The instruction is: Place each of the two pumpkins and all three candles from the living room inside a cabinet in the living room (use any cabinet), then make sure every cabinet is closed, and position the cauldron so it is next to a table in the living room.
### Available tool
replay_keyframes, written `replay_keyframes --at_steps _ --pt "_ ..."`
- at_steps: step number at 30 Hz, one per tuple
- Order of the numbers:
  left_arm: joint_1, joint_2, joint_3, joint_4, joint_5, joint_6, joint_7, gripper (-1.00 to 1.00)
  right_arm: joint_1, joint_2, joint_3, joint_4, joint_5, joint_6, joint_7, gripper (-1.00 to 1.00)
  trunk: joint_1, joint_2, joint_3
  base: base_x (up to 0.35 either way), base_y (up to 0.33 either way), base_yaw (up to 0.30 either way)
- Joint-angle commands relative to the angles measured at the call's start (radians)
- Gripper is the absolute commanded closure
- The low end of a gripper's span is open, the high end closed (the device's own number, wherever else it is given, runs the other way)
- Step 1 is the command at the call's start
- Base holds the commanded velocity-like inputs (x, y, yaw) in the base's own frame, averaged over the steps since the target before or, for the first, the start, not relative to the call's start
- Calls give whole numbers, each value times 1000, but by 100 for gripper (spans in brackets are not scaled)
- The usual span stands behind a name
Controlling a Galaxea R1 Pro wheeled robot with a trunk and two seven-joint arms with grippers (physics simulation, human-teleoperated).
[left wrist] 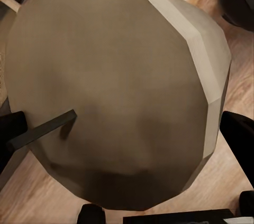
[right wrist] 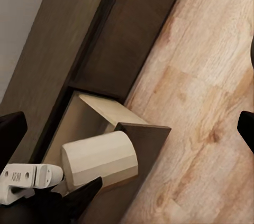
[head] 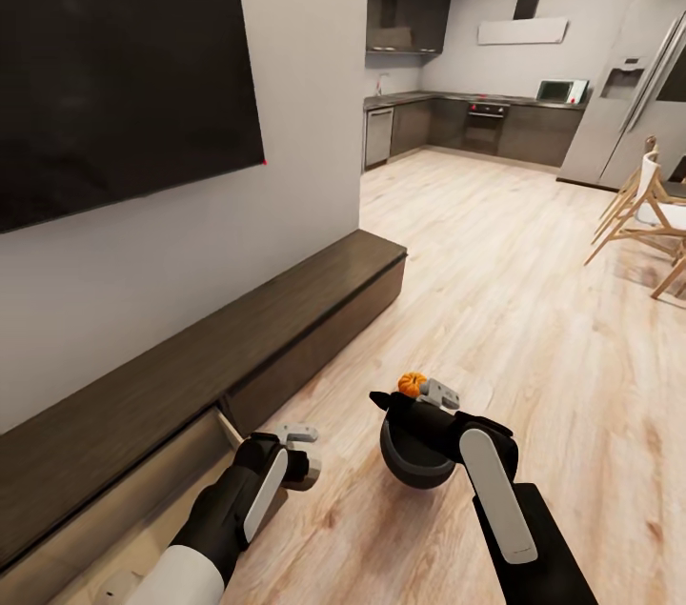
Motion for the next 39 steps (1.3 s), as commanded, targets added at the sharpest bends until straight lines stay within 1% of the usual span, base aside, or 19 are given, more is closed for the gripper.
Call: replay_keyframes --at_steps 1,8,10,11,12,13,15,16,18,19,20,21,25,33,39 --pt "0 0 -1 -1 11 4 7 100 -1 0 0 -1 -10 2 -10 -100 -4 7 2 0 0 0" --pt "0 0 5 -8 13 8 -2 100 -1 0 0 -1 -10 2 -10 -100 -31 56 24 0 0 0" --pt "0 0 12 -39 15 10 -4 100 -1 0 0 -1 -10 2 -10 -100 -38 70 31 0 0 0" --pt "0 0 16 -59 22 12 -5 100 -1 0 0 -1 -10 2 -10 -100 -42 77 34 0 0 0" --pt "1 0 34 -102 79 15 -6 100 -1 0 0 -1 -10 2 -10 -100 -46 84 37 0 0 0" --pt "4 15 59 -134 184 21 -5 100 -1 0 0 -1 -11 2 -10 -100 -50 91 40 0 0 0" --pt "4 21 64 -138 200 24 -5 100 -1 0 0 -1 -11 2 -10 -100 -58 105 46 0 0 0" --pt "4 41 98 -144 209 34 -6 100 -1 0 0 -1 -11 2 -10 -100 -61 112 49 0 0 0" --pt "4 46 134 -145 211 37 -6 100 -1 0 0 -1 -11 2 -10 -100 -69 126 56 0 0 0" --pt "4 47 160 -145 211 38 -6 100 -1 0 0 -1 -11 2 -10 -100 -73 133 59 0 0 0" --pt "4 48 176 -145 210 41 -6 100 -1 0 0 -1 -11 2 -10 -100 -77 140 62 0 0 0" --pt "4 48 184 -145 209 44 -5 100 -1 0 0 -1 -11 2 -10 -100 -81 147 65 0 0 0" --pt "4 49 193 -145 205 46 -3 100 -1 0 0 0 -11 2 -10 -100 -96 175 78 0 0 0" --pt "4 49 194 -145 202 43 4 100 -1 0 0 -1 -11 2 -10 -100 -127 231 103 0 0 0" --pt "4 49 211 -145 200 42 7 100 -1 0 1 -1 -11 2 -10 -100 -150 273 121 0 0 0"
